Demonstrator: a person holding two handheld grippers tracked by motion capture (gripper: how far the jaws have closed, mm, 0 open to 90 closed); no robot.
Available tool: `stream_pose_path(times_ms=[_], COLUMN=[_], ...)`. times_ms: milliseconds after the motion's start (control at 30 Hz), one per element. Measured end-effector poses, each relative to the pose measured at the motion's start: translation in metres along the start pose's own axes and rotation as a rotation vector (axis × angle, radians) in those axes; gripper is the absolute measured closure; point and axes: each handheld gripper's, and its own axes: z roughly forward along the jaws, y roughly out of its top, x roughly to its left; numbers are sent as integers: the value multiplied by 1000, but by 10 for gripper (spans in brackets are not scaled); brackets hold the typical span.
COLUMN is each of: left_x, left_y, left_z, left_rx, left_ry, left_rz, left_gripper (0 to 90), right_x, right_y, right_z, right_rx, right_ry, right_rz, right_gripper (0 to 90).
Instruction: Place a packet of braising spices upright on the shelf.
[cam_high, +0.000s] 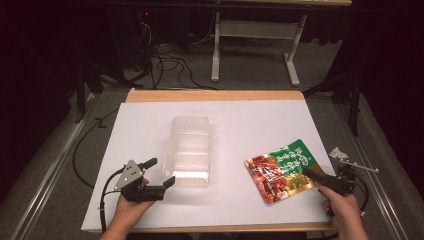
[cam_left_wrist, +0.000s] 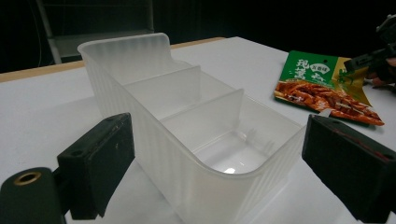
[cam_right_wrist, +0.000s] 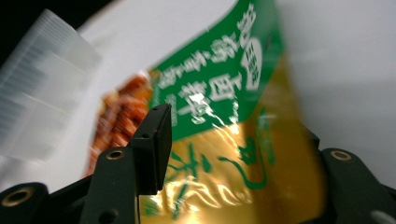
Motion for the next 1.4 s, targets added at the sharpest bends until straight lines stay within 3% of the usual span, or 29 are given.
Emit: stream_pose_path(times_ms=[33,67,133,333,400,567,767,967,1133,1400], left_x=[0,0,0,0,0,0,0,0,0,0], left_y=[0,0,0,0,0,0,0,0,0,0], left_z=[0,0,0,0,0,0,0,0,0,0], left_rx=[0,0,0,1,1,2,3,4,5,5], left_ry=[0,0,-3,-5,-7,-7,-8,-7,-8,-4], left_rz=[0,-1,0,-2,0,1,3,3,2,4], left_gripper=[99,99,99,100,101,102,103,103,104,104], right_x=[0,2,7,6,8,15,31,50,67,103], right_y=[0,-1,-1,-2,-2,1,4,6,9,15], right_z=[0,2,6,6,6,1,-6,-11,-17,-23], right_rx=[0,24,47,59,62,7,-83,-149,-222,-285], right_ry=[0,-32,-35,-26,-28,3,42,33,61,103], right_rz=[0,-26,-68,-63,-76,-115,-200,-287,-334,-424], right_gripper=[470,479,501,617,697,781,895,900,900,900])
